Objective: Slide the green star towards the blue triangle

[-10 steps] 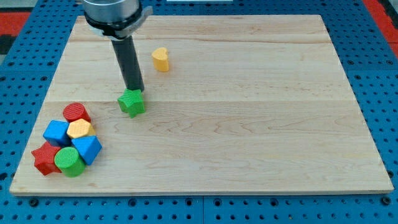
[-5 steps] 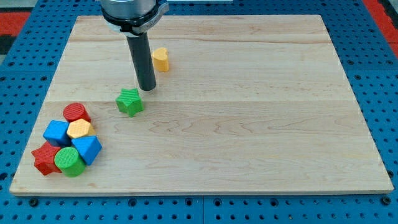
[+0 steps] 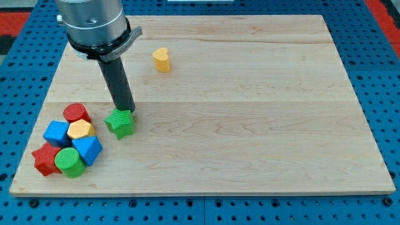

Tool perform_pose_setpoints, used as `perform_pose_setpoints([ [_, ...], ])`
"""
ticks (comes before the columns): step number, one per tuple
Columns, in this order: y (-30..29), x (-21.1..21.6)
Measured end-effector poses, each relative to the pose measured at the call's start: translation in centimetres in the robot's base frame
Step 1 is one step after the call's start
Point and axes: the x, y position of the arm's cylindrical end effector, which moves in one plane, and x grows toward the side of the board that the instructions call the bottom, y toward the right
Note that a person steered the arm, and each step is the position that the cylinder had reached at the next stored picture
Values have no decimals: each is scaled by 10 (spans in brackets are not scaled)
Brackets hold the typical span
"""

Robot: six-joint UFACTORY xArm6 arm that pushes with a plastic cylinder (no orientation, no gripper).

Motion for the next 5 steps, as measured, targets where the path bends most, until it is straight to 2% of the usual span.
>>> perform_pose_setpoints([
  [3,-7,24],
  [4,58,8],
  [5,153,-42],
])
